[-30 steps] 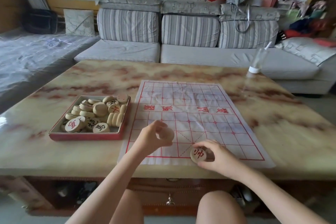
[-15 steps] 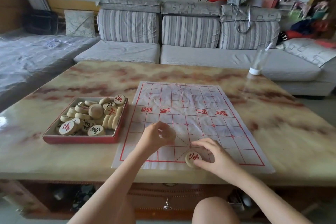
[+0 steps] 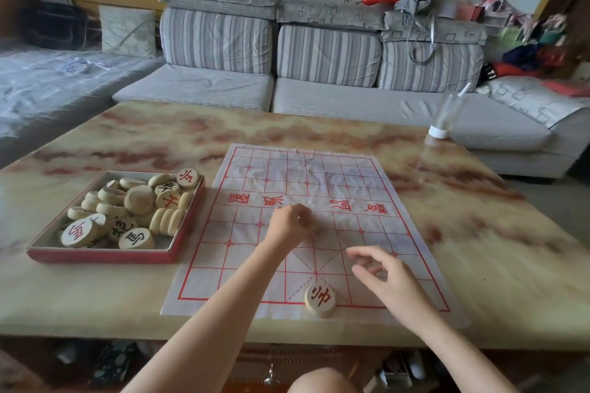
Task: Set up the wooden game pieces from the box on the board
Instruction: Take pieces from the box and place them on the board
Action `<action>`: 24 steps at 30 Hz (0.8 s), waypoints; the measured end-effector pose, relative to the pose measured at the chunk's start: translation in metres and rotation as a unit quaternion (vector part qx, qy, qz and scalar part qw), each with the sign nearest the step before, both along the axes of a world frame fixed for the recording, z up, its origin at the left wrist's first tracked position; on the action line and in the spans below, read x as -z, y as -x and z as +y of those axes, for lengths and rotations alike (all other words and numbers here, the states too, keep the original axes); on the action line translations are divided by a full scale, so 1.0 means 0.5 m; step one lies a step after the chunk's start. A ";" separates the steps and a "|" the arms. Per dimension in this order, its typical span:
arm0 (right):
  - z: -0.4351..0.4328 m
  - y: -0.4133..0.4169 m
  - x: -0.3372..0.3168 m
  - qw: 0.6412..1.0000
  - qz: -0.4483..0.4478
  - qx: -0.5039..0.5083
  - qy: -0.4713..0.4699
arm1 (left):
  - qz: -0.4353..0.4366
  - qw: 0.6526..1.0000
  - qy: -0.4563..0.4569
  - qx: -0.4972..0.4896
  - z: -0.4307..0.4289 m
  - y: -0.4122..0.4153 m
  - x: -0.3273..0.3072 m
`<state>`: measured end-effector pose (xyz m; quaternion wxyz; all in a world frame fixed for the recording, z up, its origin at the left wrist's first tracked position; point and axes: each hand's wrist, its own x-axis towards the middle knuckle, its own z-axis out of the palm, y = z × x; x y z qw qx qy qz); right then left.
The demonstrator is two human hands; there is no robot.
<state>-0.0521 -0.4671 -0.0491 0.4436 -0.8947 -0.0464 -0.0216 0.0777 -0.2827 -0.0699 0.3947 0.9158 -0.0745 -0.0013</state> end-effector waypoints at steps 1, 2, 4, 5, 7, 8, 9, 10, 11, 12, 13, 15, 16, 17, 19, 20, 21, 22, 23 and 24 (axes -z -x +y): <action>0.001 -0.002 0.001 1.000 -0.001 0.001 -0.001 | 0.004 1.000 -0.006 -0.006 0.001 -0.003 0.003; 0.002 -0.004 0.001 1.000 0.000 0.000 -0.002 | 0.008 1.000 -0.008 -0.006 0.001 -0.007 0.004; 0.006 -0.006 0.004 1.000 0.002 -0.004 -0.004 | 0.019 1.000 -0.002 0.000 0.002 -0.011 0.003; 0.008 -0.006 0.006 1.000 0.005 -0.005 -0.004 | 0.022 1.000 0.000 0.004 0.002 -0.013 0.001; 0.012 -0.007 0.012 1.000 0.010 -0.006 -0.010 | 0.018 1.000 0.001 0.009 0.001 -0.014 -0.005; 0.015 -0.006 0.015 1.000 0.011 -0.006 -0.015 | 0.014 1.000 0.002 0.012 0.002 -0.012 -0.008; 0.018 -0.005 0.016 1.000 0.013 -0.008 -0.016 | 0.009 1.000 0.005 0.017 0.003 -0.009 -0.011; 0.020 -0.005 0.017 1.000 0.015 -0.010 -0.015 | 0.006 1.000 0.009 0.022 0.006 -0.005 -0.015; 0.024 -0.006 0.017 1.000 0.016 -0.012 -0.015 | 0.003 0.999 0.015 0.030 0.011 -0.001 -0.018; 0.027 -0.007 0.015 1.000 0.017 -0.015 -0.015 | 0.000 0.999 0.024 0.036 0.018 0.004 -0.023; 0.032 -0.010 0.012 1.000 0.016 -0.018 -0.018 | -0.006 0.999 0.031 0.042 0.028 0.012 -0.028; 0.049 -0.017 0.005 0.999 0.011 -0.026 -0.026 | -0.025 0.998 0.037 0.042 0.057 0.028 -0.041; 0.061 -0.022 0.002 0.999 0.007 -0.030 -0.025 | -0.036 0.998 0.037 0.033 0.077 0.035 -0.048; 0.076 -0.026 -0.002 0.999 0.002 -0.037 -0.024 | -0.046 0.998 0.037 0.022 0.100 0.043 -0.055; 0.114 -0.034 -0.012 0.998 -0.006 -0.058 -0.020 | -0.049 0.998 0.044 0.004 0.152 0.057 -0.071; 0.136 -0.039 -0.018 0.997 -0.012 -0.070 -0.020 | -0.047 0.997 0.054 -0.006 0.180 0.062 -0.078; 0.159 -0.045 -0.024 0.996 -0.018 -0.082 -0.023 | -0.046 0.997 0.063 -0.019 0.210 0.070 -0.085; 0.184 -0.050 -0.030 0.995 -0.020 -0.095 -0.025 | -0.050 0.996 0.063 -0.037 0.241 0.079 -0.091; 0.209 -0.055 -0.036 0.993 -0.021 -0.111 -0.026 | -0.059 0.995 0.054 -0.058 0.274 0.088 -0.097; 0.234 -0.061 -0.039 0.991 -0.020 -0.127 -0.023 | -0.066 0.994 0.043 -0.080 0.306 0.098 -0.102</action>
